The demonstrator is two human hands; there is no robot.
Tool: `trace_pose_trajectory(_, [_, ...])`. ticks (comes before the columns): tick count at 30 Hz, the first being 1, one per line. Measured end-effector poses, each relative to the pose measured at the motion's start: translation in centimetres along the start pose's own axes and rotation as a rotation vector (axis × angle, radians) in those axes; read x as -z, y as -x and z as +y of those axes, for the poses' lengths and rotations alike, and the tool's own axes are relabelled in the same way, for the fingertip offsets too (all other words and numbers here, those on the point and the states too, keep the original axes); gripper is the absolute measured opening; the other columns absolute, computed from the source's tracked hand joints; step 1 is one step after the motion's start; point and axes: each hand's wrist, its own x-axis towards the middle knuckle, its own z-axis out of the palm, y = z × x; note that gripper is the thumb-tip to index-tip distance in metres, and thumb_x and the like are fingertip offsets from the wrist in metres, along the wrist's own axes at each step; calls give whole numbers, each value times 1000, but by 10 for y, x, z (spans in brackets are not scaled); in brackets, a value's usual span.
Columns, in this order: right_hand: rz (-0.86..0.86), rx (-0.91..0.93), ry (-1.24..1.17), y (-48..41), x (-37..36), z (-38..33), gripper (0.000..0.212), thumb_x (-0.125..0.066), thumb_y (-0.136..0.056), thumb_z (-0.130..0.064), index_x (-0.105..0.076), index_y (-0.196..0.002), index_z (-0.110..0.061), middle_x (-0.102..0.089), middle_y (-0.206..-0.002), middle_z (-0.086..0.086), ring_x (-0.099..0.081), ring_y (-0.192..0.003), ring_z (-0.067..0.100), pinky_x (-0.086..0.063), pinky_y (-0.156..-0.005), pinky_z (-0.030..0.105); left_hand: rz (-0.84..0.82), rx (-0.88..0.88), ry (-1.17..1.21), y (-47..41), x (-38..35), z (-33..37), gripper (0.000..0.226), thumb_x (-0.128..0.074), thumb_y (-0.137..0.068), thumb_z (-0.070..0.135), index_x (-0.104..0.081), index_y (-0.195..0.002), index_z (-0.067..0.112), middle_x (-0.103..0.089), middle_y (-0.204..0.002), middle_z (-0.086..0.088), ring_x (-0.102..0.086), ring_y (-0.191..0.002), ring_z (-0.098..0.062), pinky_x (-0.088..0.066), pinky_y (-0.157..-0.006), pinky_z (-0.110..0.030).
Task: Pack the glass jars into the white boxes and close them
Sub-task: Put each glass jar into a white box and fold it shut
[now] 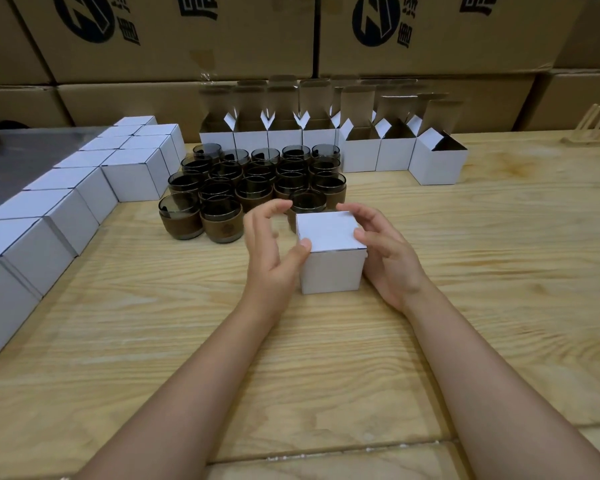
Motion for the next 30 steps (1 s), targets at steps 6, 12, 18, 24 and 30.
trace_pose_trajectory(6, [-132, -31, -22, 2, -9, -1, 48, -53, -85, -19, -47, -132, -17, -57, -129, 1, -59, -111, 11, -50, -87, 25, -87, -594, -882, 11, -1, 15, 36, -52, -90, 33, -71, -105, 7, -71, -98, -5, -66, -88, -23, -37, -97, -39])
trace_pose_trajectory(12, [-115, -117, -21, 1, -7, -1, 49, -51, -86, -29, -45, -135, -23, -55, -133, 8, -50, -125, 23, -32, -112, 42, 21, -718, -1089, 23, 43, 19, 32, -63, -83, 38, -62, -69, 9, -60, -70, -5, -60, -65, -26, -41, -82, -37])
trace_pose_trajectory(18, [-78, -149, -59, -2, -7, 0, 56, -54, -80, -31, -49, -133, -16, -60, -128, 14, -55, -121, 30, -42, -105, 40, 193, -540, -1229, 28, 139, -5, 27, -57, -81, 28, -57, -70, 4, -61, -81, -16, -48, -75, -27, -35, -68, -39])
trace_pose_trajectory(24, [-66, -153, -72, -3, -6, 0, 54, -54, -79, -29, -51, -131, -14, -64, -121, 15, -57, -119, 30, -44, -101, 37, 292, -229, -1346, 5, 182, -44, 29, -59, -86, 32, -65, -95, 5, -58, -104, -18, -54, -88, -40, -35, -74, -45])
trace_pose_trajectory(30, [-64, -159, -59, -4, -5, 2, 55, -54, -79, -28, -52, -132, -12, -63, -120, 16, -56, -120, 32, -42, -104, 41, 187, -114, -1376, -39, 195, -71, 29, -56, -94, 21, -64, -110, 0, -61, -110, -21, -56, -95, -43, -45, -72, -50])
